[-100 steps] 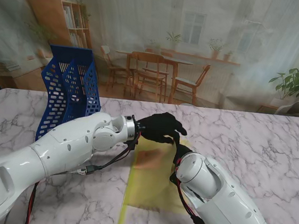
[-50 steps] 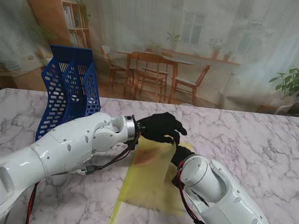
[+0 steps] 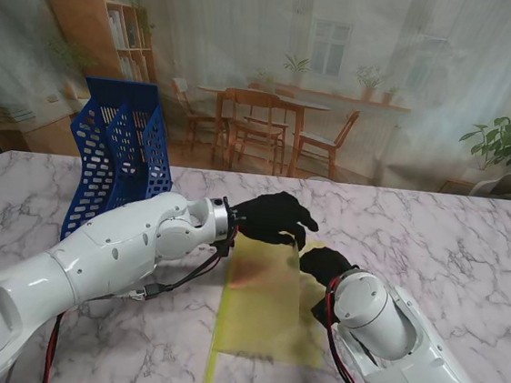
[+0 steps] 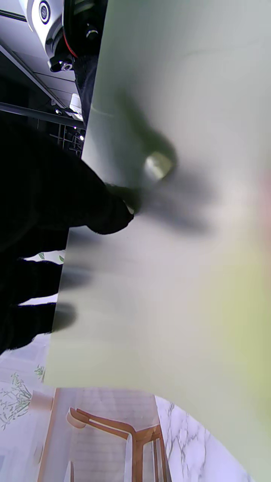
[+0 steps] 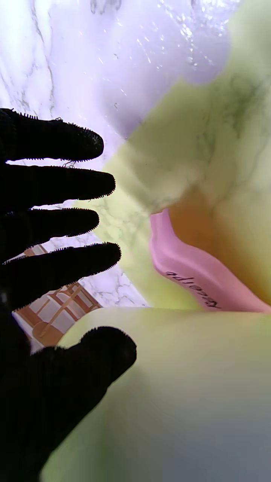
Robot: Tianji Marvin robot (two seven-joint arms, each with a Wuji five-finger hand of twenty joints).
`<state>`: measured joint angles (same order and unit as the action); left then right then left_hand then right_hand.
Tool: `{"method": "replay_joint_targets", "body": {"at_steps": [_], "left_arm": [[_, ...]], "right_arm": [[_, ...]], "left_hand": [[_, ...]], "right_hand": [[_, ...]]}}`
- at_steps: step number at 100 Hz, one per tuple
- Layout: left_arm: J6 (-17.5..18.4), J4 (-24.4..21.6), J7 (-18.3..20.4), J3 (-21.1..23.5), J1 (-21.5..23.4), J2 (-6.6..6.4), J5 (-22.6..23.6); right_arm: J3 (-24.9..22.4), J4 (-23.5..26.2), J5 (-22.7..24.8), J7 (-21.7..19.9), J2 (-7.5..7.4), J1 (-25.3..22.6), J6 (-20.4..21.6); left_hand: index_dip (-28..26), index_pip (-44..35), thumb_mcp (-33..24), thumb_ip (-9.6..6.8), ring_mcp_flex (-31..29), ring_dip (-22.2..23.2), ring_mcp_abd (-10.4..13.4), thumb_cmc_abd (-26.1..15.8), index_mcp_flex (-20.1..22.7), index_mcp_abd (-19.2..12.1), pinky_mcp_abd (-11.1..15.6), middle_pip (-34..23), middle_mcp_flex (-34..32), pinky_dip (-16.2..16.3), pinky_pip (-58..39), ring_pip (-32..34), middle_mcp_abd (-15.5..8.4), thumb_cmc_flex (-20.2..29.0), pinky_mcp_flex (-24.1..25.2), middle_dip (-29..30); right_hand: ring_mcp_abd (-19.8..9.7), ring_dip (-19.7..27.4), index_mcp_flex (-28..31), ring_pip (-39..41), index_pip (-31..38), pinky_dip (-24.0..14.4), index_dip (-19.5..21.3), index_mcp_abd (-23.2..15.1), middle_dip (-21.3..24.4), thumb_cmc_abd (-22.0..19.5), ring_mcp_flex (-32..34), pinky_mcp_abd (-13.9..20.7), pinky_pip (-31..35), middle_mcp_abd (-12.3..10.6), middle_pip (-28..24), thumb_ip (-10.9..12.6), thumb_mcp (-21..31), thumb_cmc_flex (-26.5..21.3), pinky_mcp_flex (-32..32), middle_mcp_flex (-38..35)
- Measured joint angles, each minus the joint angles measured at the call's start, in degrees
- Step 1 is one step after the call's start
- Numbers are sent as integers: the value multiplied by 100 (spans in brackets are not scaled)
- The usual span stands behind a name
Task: Open the sliding file folder, put the receipt in and insert it into the document holder
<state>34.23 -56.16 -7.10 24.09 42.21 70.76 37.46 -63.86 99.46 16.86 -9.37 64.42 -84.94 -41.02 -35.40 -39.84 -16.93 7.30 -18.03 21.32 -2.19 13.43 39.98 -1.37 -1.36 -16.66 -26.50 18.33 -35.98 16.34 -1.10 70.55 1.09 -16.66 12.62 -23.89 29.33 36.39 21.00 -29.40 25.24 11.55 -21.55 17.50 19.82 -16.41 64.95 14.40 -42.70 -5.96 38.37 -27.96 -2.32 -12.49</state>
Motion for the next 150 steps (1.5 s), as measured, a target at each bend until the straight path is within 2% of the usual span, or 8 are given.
{"method": "replay_joint_targets", "body": {"at_steps": [47, 61, 71, 80, 101, 126, 144, 150], "left_arm": [[100, -96, 12, 148, 69, -90, 81], [101, -232, -14, 294, 153, -138, 189], [90, -443, -13, 471, 258, -206, 277], [74, -640, -11, 614, 338, -273, 432], [83, -894, 4, 877, 497, -384, 537], [100, -1164, 3, 1148, 691, -476, 665], [110, -1286, 11, 1237, 759, -500, 690], [110, -1310, -2, 1247, 771, -502, 709]], "right_arm": [[-891, 680, 136, 156, -3, -717, 362], [-1122, 755, 66, 299, 30, -865, 503], [-1275, 817, 39, 337, 43, -964, 575], [-1385, 839, -22, 321, 43, -1004, 611], [-1507, 712, -174, 240, 28, -955, 621], [-1511, 276, -542, 353, 84, -724, 333], [-1458, 96, -605, 303, 90, -569, -15], [-1446, 18, -714, 285, 90, -520, -42]], "left_hand": [[0, 0, 0, 0, -5, 59, 0, 0, 0, 0, -5, 0, -74, 0, 1, 0, 2, 0, 0, -39], [0, 0, 0, 0, -6, 60, 0, 0, 0, 0, -5, 0, -74, 0, 1, 0, 2, 0, 0, -39], [0, 0, 0, 0, -6, 60, 0, 0, 0, 0, -6, 0, -74, 0, 1, 0, 2, 0, 0, -39], [0, 0, 0, 0, -6, 61, 0, 0, 0, 0, -6, 0, -74, 0, 1, 0, 2, 0, 0, -39], [1, 0, 0, 0, -6, 61, 0, 0, 0, 0, -6, 0, -74, -1, 1, 0, 2, 0, 0, -39], [1, 0, 0, 0, -6, 61, 0, 0, 0, -1, -6, 0, -74, -1, 1, 0, 2, 0, 0, -39], [1, 0, 0, 0, -6, 61, 0, 0, 0, -2, -6, 0, -74, -1, 1, 0, 2, 0, 0, -66], [1, 0, 0, 0, -6, 61, 0, 0, 0, -2, -6, 0, -74, -1, 1, 0, 2, 0, 0, -67]], "right_hand": [[-2, 19, 5, -151, -73, -57, 0, 0, 100, -71, -61, 1, 13, -1, 71, 0, -126, -8, 1, 1], [-2, 315, -247, -865, -219, -6, 82, 6, 277, -172, -128, 1, -347, -8, 264, 0, -297, -8, 150, 1], [76, 622, -611, -1517, -356, 193, 83, -11, 433, -175, -121, -17, -837, -73, 684, 0, -498, -8, 209, 2], [164, 826, -961, -1981, -355, 279, 83, -214, 621, -228, -131, -95, -1255, -126, 1120, 0, -726, 145, 216, 91], [226, 953, -1634, -2367, -355, 290, 88, -290, 781, -363, -118, -138, -1587, -144, 1650, 0, -1271, 425, 219, 142], [237, 958, -1859, -2508, -706, 290, -153, -120, 981, -533, -116, -139, -1705, -41, 2169, 1, -1699, 573, 190, 144], [248, 839, -1923, -2410, -954, 42, -300, 14, 974, -587, 129, -141, -1268, 75, 2232, 1, -1912, 647, -94, 145], [259, 688, -1922, -2085, -983, -1, -301, 52, 823, -587, 211, -141, -948, 139, 1881, 1, -2035, 647, -217, 145]]}}
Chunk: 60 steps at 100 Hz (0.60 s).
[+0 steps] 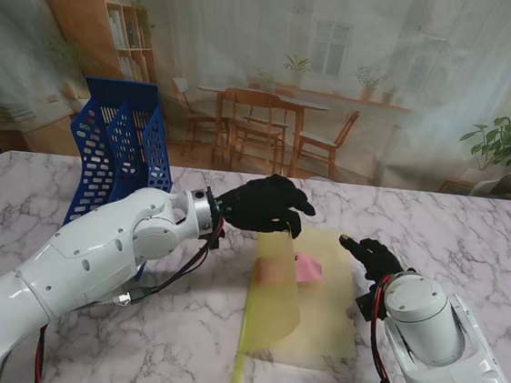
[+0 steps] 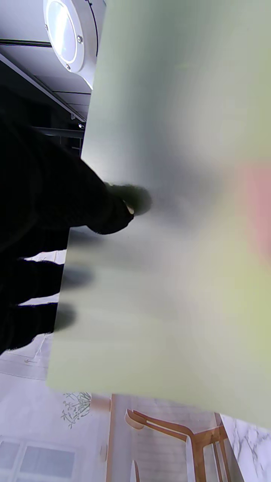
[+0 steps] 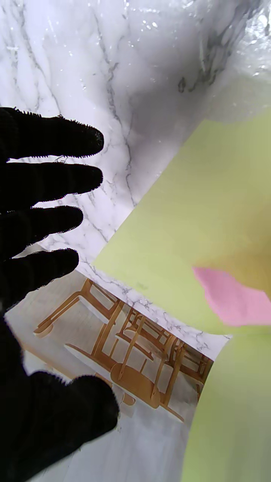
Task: Open the sliding file folder, put the receipt in and insert it into the document holder
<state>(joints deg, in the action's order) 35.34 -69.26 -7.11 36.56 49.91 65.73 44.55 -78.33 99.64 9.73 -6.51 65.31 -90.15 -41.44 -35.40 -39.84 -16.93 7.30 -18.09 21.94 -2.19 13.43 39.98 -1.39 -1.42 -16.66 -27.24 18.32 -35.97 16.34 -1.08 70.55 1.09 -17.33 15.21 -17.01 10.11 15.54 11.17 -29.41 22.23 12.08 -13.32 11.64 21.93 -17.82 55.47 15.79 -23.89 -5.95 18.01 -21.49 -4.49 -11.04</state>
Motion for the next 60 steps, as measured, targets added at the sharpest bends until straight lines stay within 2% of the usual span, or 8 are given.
{"method": "replay_joint_targets", "body": {"at_steps": [12, 16, 22, 33, 36, 41, 45, 60], "left_arm": [[0, -6, -44, 0, 2, 0, 31], [-2, -6, -45, 0, 2, 0, 31], [-7, -6, -44, 0, 1, 0, 23], [-20, -1, -43, -48, -26, 1, -2], [-25, 8, -50, -76, -40, 4, -12], [-35, 38, -95, -133, -63, 14, -30], [-42, 77, -151, -188, -83, 30, -40], [-60, 191, -193, -320, -138, 88, -116]], "right_arm": [[-28, -82, -404, -21, 15, 37, -12], [-54, -92, -599, 7, 39, 38, -16], [-87, -96, -830, 66, 82, 37, -19], [-93, -85, -933, 153, 138, 25, 2], [-128, -75, -1166, 241, 170, 12, 11], [-282, -32, -1887, 424, 261, -32, 11], [-364, 30, -2246, 401, 291, -71, 23], [-319, 168, -1745, 67, 265, -152, 182]], "left_hand": [[0, 0, 0, 0, -59, 1, 0, 0, 0, -2, 0, 0, 0, 0, 0, 32, 0, 0, 0, 0], [0, 0, 0, 0, -59, 1, 0, 0, 0, -2, 0, 0, 0, 0, 0, 32, 0, 0, 0, -1], [0, 0, 0, 0, -59, 1, 0, 0, 0, -2, 0, 0, 0, 0, 0, 32, 0, 0, 0, -1], [0, 0, 0, 0, -59, 1, 0, 0, 0, -3, 0, 0, 0, 0, 0, 32, 0, 0, 0, -1], [0, 0, 0, 0, -59, 1, 0, 0, 0, -3, 0, 0, 0, 0, 0, 32, 0, 0, 0, -1], [0, 0, 0, 0, -59, 1, 0, 0, 0, -3, 0, 0, 0, 0, 0, 32, 0, 0, 0, -1], [0, 0, 0, 0, -59, 1, 0, 0, 0, -4, 0, 0, 0, 0, 0, 32, 0, 0, 0, -1], [0, 0, 0, 0, -59, 1, 0, 0, 0, -5, 0, 0, 0, 0, 0, 32, 0, 0, 0, -1]], "right_hand": [[132, -141, 20, 450, -1, -1, 0, 174, -104, 0, 251, 0, 564, 198, -373, 0, -89, -1, -259, 0], [190, -169, 26, 847, -4, -1, 0, 180, -142, 0, 368, -20, 799, 237, -483, 0, -155, -1, -407, 0], [285, -260, 36, 1130, -77, -1, 0, 273, -198, -1, 704, -101, 1138, 346, -614, 0, -184, -2, -673, -9], [451, -372, 347, 1555, -187, -1, 1, 390, -286, -2, 1391, -350, 1653, 607, -871, 0, -227, -11, -1273, -442], [503, -372, 374, 1562, -287, -1, 1, 394, -327, -2, 1412, -393, 1695, 630, -887, 0, -230, -16, -1325, -540], [513, -372, 361, 1586, -449, 9, 1, 395, -349, -39, 1566, -450, 1794, 635, -893, 0, -248, -19, -1417, -550], [502, -372, 369, 1699, -524, 22, 1, 396, -397, -47, 1669, -450, 1866, 635, -994, 0, -274, -20, -1501, -626], [481, -497, 371, 2143, -854, -10, 1, 396, -485, -44, 2069, -486, 2287, 637, -1210, 0, -294, -20, -1806, -900]]}}
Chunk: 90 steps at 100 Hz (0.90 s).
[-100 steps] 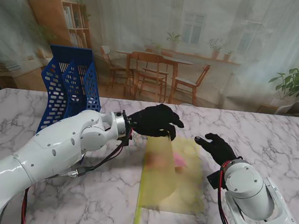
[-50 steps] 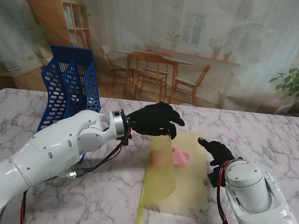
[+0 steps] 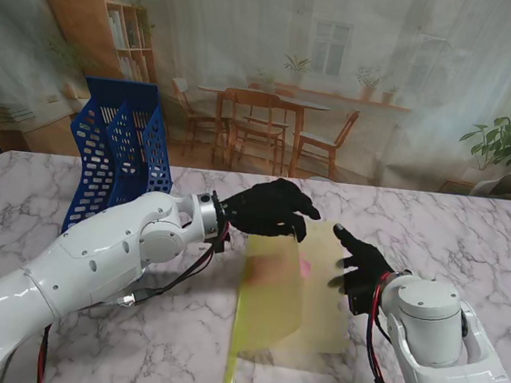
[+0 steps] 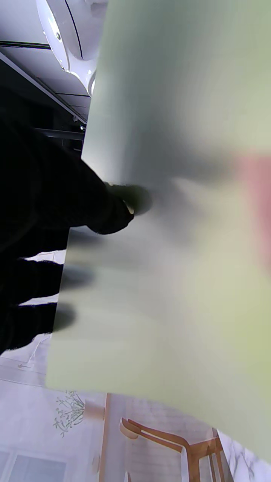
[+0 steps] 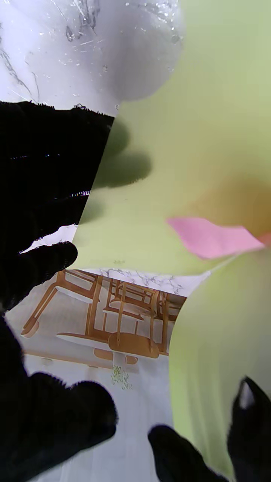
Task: Open the sliding file folder, put the receipt in and insert it into the document holder
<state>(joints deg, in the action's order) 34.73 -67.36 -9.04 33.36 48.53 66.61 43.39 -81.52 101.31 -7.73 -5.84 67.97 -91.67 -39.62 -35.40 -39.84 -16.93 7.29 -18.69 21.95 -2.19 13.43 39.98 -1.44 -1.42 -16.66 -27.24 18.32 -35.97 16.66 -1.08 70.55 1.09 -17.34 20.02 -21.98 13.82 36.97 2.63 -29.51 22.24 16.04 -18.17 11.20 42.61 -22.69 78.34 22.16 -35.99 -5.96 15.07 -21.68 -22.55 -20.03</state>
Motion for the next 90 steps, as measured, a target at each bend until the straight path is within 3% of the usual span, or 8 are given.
{"method": "replay_joint_targets", "body": {"at_steps": [13, 30, 42, 67, 75, 90], "left_arm": [[-30, 85, 0, -147, -73, 44, -87], [-64, 288, 1, -411, -231, 145, -249], [-106, 481, -1, -604, -347, 249, -401], [-199, 771, 36, -934, -548, 453, -645], [-232, 853, 70, -1028, -605, 521, -742], [-295, 969, 128, -1134, -667, 638, -882]], "right_arm": [[-57, 121, -497, 58, -13, -110, 133], [-151, 304, -547, -149, -42, -284, 385], [-168, 425, -560, -342, -114, -395, 533], [-97, 561, -314, -674, -254, -446, 585], [-51, 587, -320, -677, -267, -421, 511], [59, 628, -337, -453, -237, -352, 334]], "left_hand": [[0, 0, 0, 0, 0, 0, 0, 0, 0, -1, 0, 0, 0, 0, 0, 0, 0, 0, 0, 0], [0, 0, 0, 0, 0, 0, 0, 0, 0, -1, 0, 0, 0, 0, 0, 0, 0, 0, 0, 0], [0, 0, 0, 0, 0, 0, 0, 0, 0, -2, 0, 0, 0, 0, 0, 0, 0, 0, 0, 0], [0, 0, 0, 0, 0, 0, 0, 0, 0, -11, 0, 0, 0, 0, 0, 0, 0, 0, 0, 0], [0, 0, 0, 0, 0, 0, 0, 0, 0, -13, 0, 0, 0, 0, 0, 0, 0, 0, 0, 0], [0, 0, 0, 0, 0, 1, 0, 0, 0, -27, 6, 0, 0, 0, 0, 0, 0, 0, 0, 0]], "right_hand": [[-59, -217, 7, 440, -77, -258, 87, 11, -60, 0, 332, -48, 440, 8, -74, 0, 0, 0, -228, -286], [-78, -319, 123, 698, -130, -352, 169, 12, -67, 16, 389, -51, 585, -17, -138, 0, 36, 11, -223, -337], [-105, -326, 123, 661, -209, -409, 241, 8, -67, 507, 316, -45, 585, -147, -138, 2, 640, 376, -100, -235], [-167, -327, 135, 661, -209, -410, 243, 3, -113, 1753, 188, -10, 484, -278, -154, -8, 1558, 348, -28, -177], [-169, -327, 338, 660, -209, -382, 243, 2, -194, 2015, 359, -33, 374, -278, -349, -10, 1571, -125, -212, -229], [-316, -327, 688, 670, 603, -156, 444, 3, -404, 2391, 1145, -93, 378, -201, -853, -10, 1815, -989, -1036, -801]]}}
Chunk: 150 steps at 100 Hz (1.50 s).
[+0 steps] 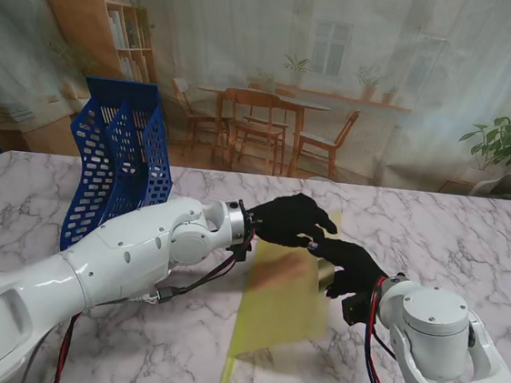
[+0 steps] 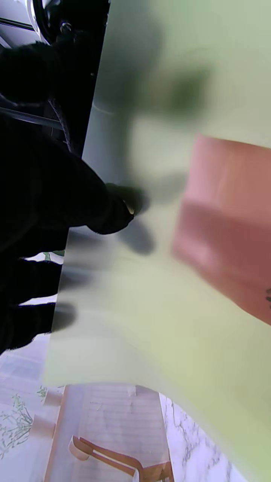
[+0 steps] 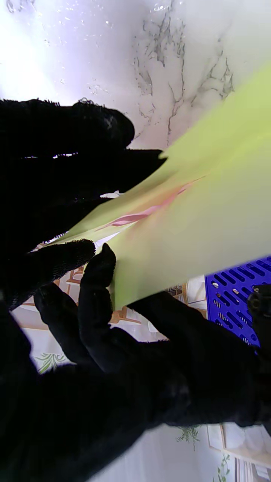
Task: Open the sliding file folder, put the receipt in and insert it into the document holder
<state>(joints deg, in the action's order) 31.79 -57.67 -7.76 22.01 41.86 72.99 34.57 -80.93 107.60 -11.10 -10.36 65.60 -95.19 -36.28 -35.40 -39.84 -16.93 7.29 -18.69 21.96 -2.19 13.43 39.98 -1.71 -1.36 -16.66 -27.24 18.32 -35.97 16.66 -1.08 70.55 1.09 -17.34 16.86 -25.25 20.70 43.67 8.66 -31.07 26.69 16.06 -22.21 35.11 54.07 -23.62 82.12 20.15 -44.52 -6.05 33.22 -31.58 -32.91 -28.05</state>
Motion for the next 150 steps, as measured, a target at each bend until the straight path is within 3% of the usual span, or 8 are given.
{"method": "replay_joint_targets", "body": {"at_steps": [36, 53, 73, 82, 92, 107, 132, 150], "left_arm": [[-97, 103, 94, -76, -38, 99, -139], [-109, 86, 75, -67, -22, 98, -112], [-244, -77, -34, 43, 78, 58, 87], [-395, -321, 112, 202, 199, -25, 25], [-540, -639, 137, 364, 314, -150, 143], [-696, -1100, 128, 870, 579, -287, 285], [-967, -2140, 79, 1976, 1328, -548, 706], [-1080, -2428, -23, 2718, 1972, -639, 731]], "right_arm": [[292, -42, 470, -102, -51, 240, -237], [438, -43, 722, 33, -53, 330, -413], [519, -49, 962, 226, 3, 354, -411], [509, -50, 992, 137, -9, 354, -372], [474, -52, 1035, 35, -34, 335, -298], [405, -50, 992, 77, -25, 253, -232], [231, 9, 863, 260, 38, 56, -10], [48, 109, 689, 469, 79, -161, 457]], "left_hand": [[1, 0, 0, 0, 0, 0, -63, 0, 12, -103, 81, 0, 0, 0, 2, 0, 70, 0, 10, 0], [1, 0, 0, 0, 0, 0, -84, 0, 21, -224, 81, 0, 0, 0, 2, 0, 103, 0, 10, 0], [183, -118, 106, -1, 15, 4, -152, 0, -57, -341, 81, 118, 181, 0, 122, 0, 301, 0, 27, -21], [170, -241, 709, -509, 234, 14, -315, -24, -560, -400, 16, 259, 656, -71, 289, 10, 480, -355, 50, 86], [357, 499, 1025, -658, 299, 14, -411, -257, -970, -345, -152, 410, 875, -126, 302, -11, 598, -1114, 52, 170], [1473, 2834, 1234, -665, 299, 14, -541, -256, -2106, 361, -252, 523, 1012, -128, 339, -14, 772, -1402, 52, 288], [1672, 3111, 1328, -666, 299, 14, -577, -463, -2167, 493, -252, 523, 1013, -128, 340, -17, 764, -1468, 52, 304], [1672, 3126, 1549, -666, 294, 14, -631, -835, -2155, 670, -263, 523, 990, -128, 315, -51, 828, -1460, 53, 304]], "right_hand": [[-421, -67, 315, 299, 912, 368, 73, 128, -495, 919, 1081, 58, 332, -16, -1119, -66, 2508, -634, -1222, -1111], [-703, -258, 802, 1170, 1916, 376, 52, 116, -352, 916, 1796, 101, 776, -144, -1809, -650, 3163, -1202, -1926, -2112], [-901, -481, 1218, 1985, 2472, 380, -15, -83, -341, 918, 1946, 102, 914, -147, -2097, -656, 3308, -1260, -2145, -2337], [-984, -482, 1239, 1994, 2625, 383, -70, -88, -568, 895, 1950, 102, 915, -173, -2208, -720, 3429, -1348, -2124, -2246], [-1108, -482, 1217, 2277, 2681, 384, -146, -158, -889, 734, 1924, 104, 915, -163, -2239, -777, 3429, -1466, -2051, -2135], [-1202, -480, 750, 2453, 2323, 384, -453, -310, -995, 734, 1854, 109, 916, -163, -2369, -778, 3429, -1525, -1968, -1932], [-1261, -403, 110, 2688, 2497, 384, -1089, -212, -911, 672, 1829, 112, 916, -165, -2502, -778, 3429, -1540, -1797, -1812], [-1265, -403, 561, 2692, 2772, 385, -1137, -227, -901, 605, 1828, 112, 916, -165, -2534, -778, 3429, -1547, -1742, -1811]]}}
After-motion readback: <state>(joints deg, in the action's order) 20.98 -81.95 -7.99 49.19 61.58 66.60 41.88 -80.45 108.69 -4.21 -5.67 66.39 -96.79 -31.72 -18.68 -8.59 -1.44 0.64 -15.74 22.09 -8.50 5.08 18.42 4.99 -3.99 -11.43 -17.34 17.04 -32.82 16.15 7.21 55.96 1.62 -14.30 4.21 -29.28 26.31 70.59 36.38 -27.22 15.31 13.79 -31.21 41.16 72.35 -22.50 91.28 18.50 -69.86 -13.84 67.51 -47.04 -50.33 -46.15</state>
